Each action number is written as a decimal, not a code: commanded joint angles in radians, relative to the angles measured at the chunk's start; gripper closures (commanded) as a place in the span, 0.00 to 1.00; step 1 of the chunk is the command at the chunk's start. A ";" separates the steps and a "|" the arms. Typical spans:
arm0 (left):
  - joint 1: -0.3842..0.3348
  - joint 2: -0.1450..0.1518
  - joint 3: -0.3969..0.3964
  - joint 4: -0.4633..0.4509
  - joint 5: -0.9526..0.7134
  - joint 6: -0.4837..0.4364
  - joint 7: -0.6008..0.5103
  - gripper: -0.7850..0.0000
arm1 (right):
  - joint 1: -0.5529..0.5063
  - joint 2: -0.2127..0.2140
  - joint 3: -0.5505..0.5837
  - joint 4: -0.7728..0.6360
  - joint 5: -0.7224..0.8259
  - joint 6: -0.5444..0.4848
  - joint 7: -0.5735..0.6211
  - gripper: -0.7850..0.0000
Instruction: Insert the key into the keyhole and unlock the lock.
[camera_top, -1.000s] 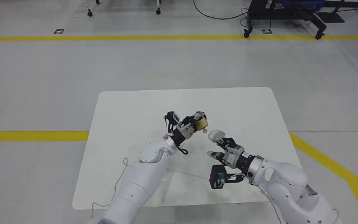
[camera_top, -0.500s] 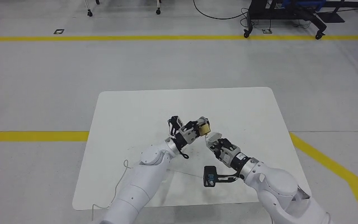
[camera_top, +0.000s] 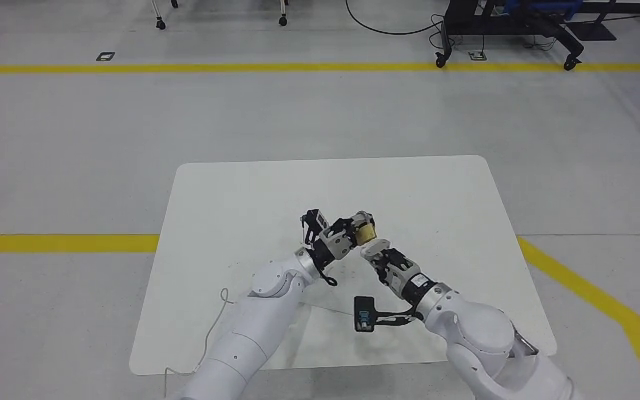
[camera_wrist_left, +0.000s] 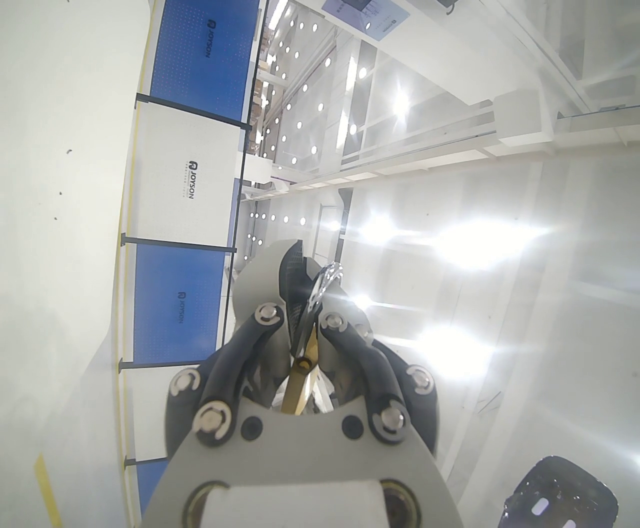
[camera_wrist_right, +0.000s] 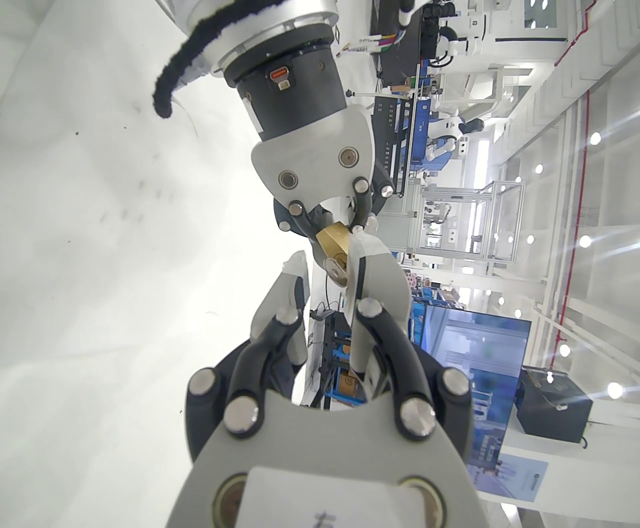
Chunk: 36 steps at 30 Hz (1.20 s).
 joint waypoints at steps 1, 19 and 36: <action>-0.001 0.000 0.001 0.001 0.000 0.005 -0.004 1.00 | 0.004 -0.004 -0.009 0.003 -0.005 0.004 0.017 0.85; 0.002 0.005 -0.002 0.011 -0.013 -0.024 -0.034 1.00 | -0.001 -0.039 0.041 0.046 0.288 0.044 0.030 1.00; -0.010 0.010 -0.002 0.039 0.007 -0.109 -0.079 1.00 | -0.015 -0.052 0.161 0.117 0.709 -0.052 -0.029 1.00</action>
